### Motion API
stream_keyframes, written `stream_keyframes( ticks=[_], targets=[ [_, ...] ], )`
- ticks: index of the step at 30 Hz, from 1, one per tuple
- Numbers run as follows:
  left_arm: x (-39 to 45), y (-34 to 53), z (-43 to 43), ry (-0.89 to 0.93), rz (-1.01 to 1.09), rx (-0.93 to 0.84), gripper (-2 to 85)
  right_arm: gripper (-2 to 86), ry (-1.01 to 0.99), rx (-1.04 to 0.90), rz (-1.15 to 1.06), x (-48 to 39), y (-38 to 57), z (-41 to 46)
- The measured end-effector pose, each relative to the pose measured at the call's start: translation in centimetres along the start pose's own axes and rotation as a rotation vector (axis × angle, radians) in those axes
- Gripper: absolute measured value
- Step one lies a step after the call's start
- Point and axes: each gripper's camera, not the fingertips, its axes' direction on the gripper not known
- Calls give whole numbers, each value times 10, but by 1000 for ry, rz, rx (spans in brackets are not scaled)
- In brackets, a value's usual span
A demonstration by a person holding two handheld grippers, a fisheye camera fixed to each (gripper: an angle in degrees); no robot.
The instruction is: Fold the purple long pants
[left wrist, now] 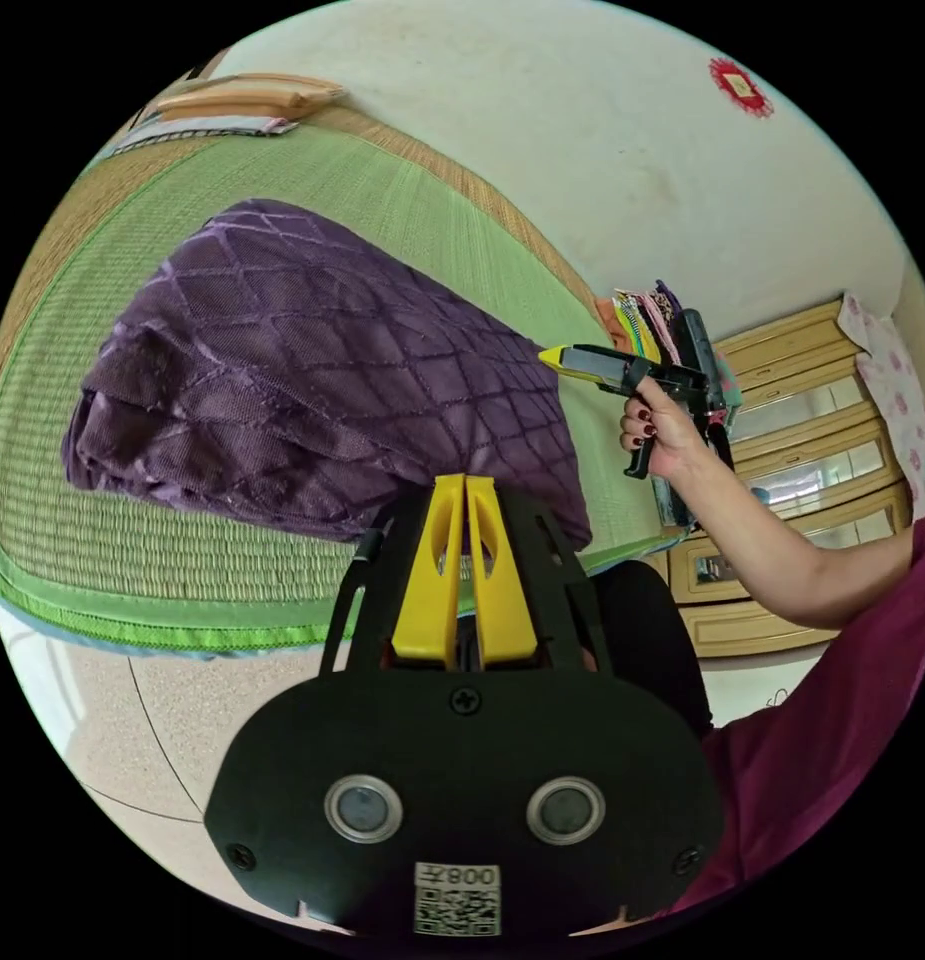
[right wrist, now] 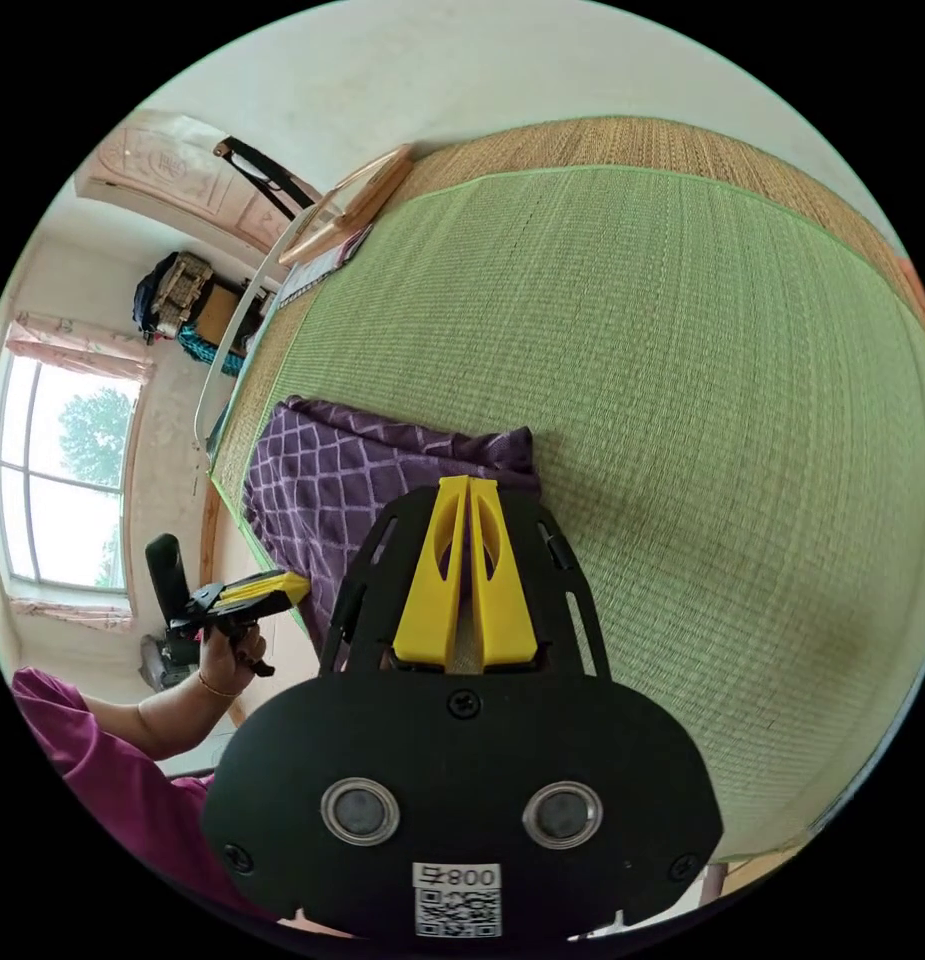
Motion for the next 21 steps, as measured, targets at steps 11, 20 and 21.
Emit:
stream_keyframes(
  ticks=[11,20,21],
  targets=[
    [103,-28,32,32,165,-164,0,-1,-10,-43,-27,27,36,20],
    [148,-46,23,-7,168,-222,0,0,-76,-43,10,53,80,22],
    [150,-47,24,0,172,-215,0,0,-98,-32,7,54,87,17]
  ],
)
